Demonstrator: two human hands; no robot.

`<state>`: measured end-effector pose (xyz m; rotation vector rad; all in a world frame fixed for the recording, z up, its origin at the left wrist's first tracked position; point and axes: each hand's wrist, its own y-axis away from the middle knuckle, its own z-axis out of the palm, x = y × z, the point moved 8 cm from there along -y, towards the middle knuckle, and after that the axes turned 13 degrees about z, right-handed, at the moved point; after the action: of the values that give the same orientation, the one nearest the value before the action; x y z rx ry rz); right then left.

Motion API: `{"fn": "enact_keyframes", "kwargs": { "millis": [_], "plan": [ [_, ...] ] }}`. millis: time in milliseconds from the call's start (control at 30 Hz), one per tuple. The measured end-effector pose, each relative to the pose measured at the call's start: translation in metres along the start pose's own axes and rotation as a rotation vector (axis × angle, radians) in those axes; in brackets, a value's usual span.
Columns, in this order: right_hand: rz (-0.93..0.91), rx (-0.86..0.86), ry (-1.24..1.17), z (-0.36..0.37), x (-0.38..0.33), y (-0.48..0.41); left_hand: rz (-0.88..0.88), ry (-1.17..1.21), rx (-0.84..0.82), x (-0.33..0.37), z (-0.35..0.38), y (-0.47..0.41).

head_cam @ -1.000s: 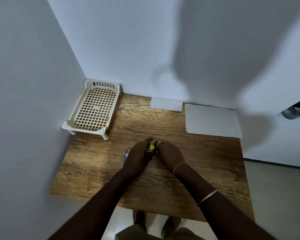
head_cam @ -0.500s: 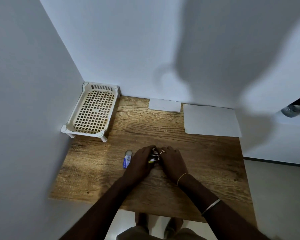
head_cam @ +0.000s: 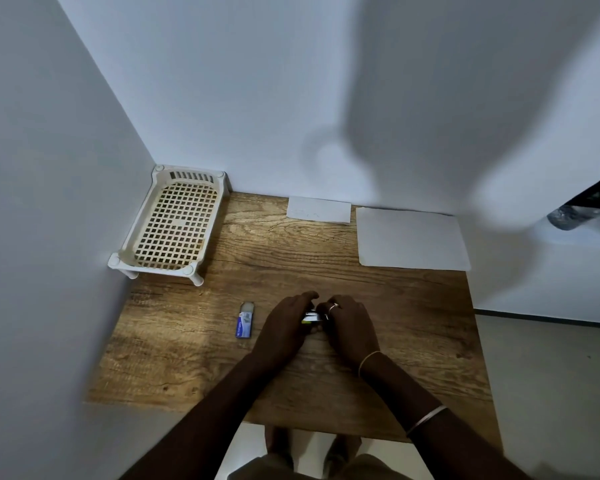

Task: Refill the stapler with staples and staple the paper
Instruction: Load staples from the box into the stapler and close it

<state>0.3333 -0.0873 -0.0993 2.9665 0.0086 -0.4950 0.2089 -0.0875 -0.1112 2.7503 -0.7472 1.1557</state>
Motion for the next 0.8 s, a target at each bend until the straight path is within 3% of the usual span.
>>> {"fn": "enact_keyframes", "kwargs": {
  "millis": [367,800],
  "plan": [
    [0.024,-0.088,-0.016,0.005,0.015,-0.002,0.037,-0.015,-0.09,-0.002,0.005,-0.003],
    [0.009,-0.11,-0.021,0.002,0.021,-0.001,0.069,0.009,-0.07,-0.002,0.001,-0.002]
  ]
}}
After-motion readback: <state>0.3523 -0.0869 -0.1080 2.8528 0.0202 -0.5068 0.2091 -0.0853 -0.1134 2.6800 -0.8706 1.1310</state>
